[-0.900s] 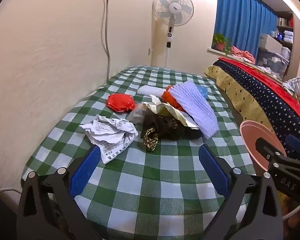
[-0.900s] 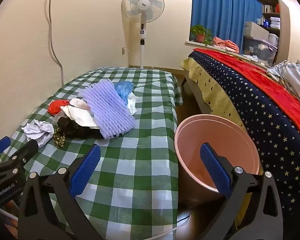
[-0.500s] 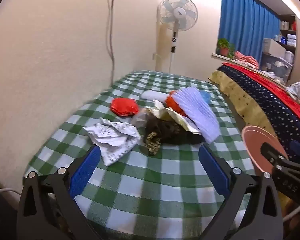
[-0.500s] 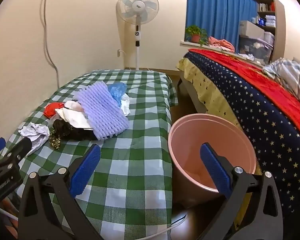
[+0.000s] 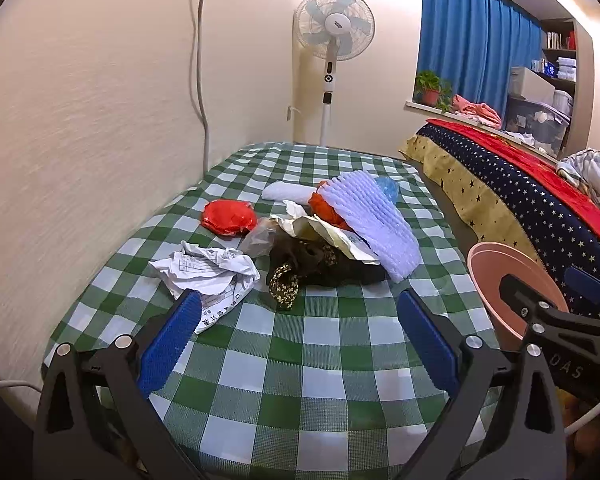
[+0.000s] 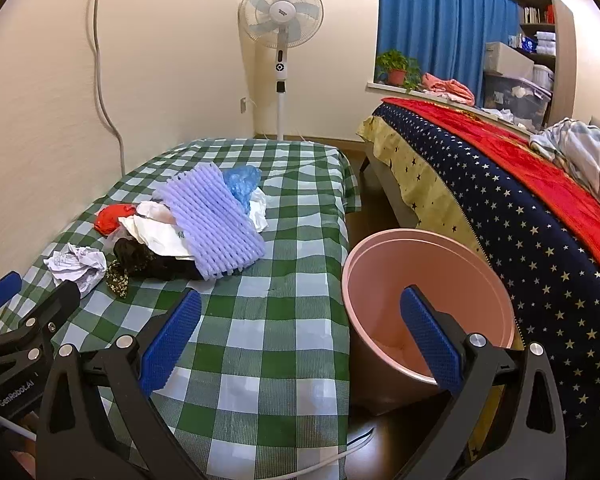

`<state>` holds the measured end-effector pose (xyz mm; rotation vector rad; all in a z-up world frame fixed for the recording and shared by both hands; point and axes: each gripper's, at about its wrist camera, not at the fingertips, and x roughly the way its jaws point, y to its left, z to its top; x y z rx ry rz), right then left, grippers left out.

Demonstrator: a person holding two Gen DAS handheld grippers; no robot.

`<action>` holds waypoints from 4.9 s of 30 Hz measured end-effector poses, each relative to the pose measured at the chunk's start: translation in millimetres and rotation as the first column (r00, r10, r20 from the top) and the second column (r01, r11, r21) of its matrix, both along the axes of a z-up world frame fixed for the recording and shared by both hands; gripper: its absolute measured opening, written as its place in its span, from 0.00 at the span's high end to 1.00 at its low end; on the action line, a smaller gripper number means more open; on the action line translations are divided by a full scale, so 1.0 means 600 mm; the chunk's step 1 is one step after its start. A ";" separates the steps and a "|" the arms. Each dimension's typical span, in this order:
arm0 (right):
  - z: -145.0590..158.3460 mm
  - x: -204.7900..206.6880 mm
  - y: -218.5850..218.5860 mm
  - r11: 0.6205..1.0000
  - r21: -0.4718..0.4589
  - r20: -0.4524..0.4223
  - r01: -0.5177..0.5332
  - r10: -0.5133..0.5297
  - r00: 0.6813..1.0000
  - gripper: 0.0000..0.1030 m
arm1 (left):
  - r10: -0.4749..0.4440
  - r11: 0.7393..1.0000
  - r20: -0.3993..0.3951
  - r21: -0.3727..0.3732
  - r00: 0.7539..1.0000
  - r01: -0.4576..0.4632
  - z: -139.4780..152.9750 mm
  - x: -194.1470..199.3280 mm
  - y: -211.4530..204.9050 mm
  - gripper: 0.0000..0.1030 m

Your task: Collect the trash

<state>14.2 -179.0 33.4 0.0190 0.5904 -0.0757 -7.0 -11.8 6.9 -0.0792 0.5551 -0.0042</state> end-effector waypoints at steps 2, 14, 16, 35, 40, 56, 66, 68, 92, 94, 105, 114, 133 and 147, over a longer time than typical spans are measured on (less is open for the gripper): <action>0.002 -0.001 -0.001 1.000 0.000 0.003 0.000 0.000 1.000 0.05 | 0.001 1.000 0.000 0.000 1.000 -0.001 0.000 0.000 0.000 0.08; 0.002 0.000 0.001 1.000 -0.004 0.001 -0.008 0.008 1.000 0.05 | 0.006 1.000 -0.002 -0.007 1.000 -0.006 -0.003 0.000 0.003 0.08; 0.003 0.000 0.001 1.000 -0.003 0.001 -0.007 0.007 1.000 0.05 | 0.007 1.000 -0.004 -0.008 1.000 -0.007 -0.003 0.000 0.003 0.08; 0.003 0.000 0.001 1.000 -0.003 0.002 -0.008 0.008 1.000 0.05 | 0.008 1.000 -0.004 -0.008 1.000 -0.008 -0.003 0.001 0.004 0.08; 0.003 -0.001 0.001 1.000 -0.003 0.002 -0.008 0.008 1.000 0.05 | 0.007 1.000 -0.004 -0.007 1.000 -0.007 -0.003 0.001 0.005 0.08; -0.001 0.015 0.002 0.995 0.072 -0.002 -0.062 0.063 0.998 0.55 | 0.052 0.999 -0.014 -0.006 0.999 -0.052 -0.004 0.010 0.020 0.33; -0.010 0.060 0.026 0.988 0.100 0.001 -0.121 0.122 0.993 0.66 | 0.085 0.996 0.005 0.008 0.996 -0.085 -0.002 0.024 0.033 0.55; -0.013 0.070 0.032 0.987 0.095 0.002 -0.131 0.132 0.991 0.66 | 0.108 0.994 0.002 0.006 0.994 -0.108 -0.005 0.031 0.039 0.55; -0.073 0.193 0.102 0.976 0.058 -0.120 -0.211 0.217 0.969 0.46 | 0.332 0.942 -0.116 0.000 0.936 -0.335 -0.056 0.118 0.121 0.46; -0.079 0.198 0.106 0.975 0.051 -0.133 -0.215 0.220 0.966 0.46 | 0.344 0.937 -0.131 -0.011 0.930 -0.348 -0.060 0.123 0.127 0.44; -0.095 0.206 0.110 0.973 0.043 -0.174 -0.225 0.229 0.958 0.57 | 0.342 0.930 -0.201 -0.068 0.918 -0.361 -0.081 0.145 0.144 0.52; -0.078 0.198 0.101 0.968 0.069 -0.156 -0.240 0.248 0.956 0.89 | 0.287 0.949 -0.176 -0.080 0.942 -0.304 -0.070 0.148 0.129 0.83; -0.006 0.115 0.039 0.973 0.093 -0.101 -0.211 0.220 0.970 0.89 | 0.261 0.958 -0.145 -0.085 0.954 -0.275 -0.041 0.130 0.126 0.72; 0.031 0.059 -0.036 0.981 0.097 -0.072 -0.168 0.175 0.982 0.89 | 0.261 0.947 -0.225 -0.129 0.939 -0.294 -0.077 0.175 0.139 0.75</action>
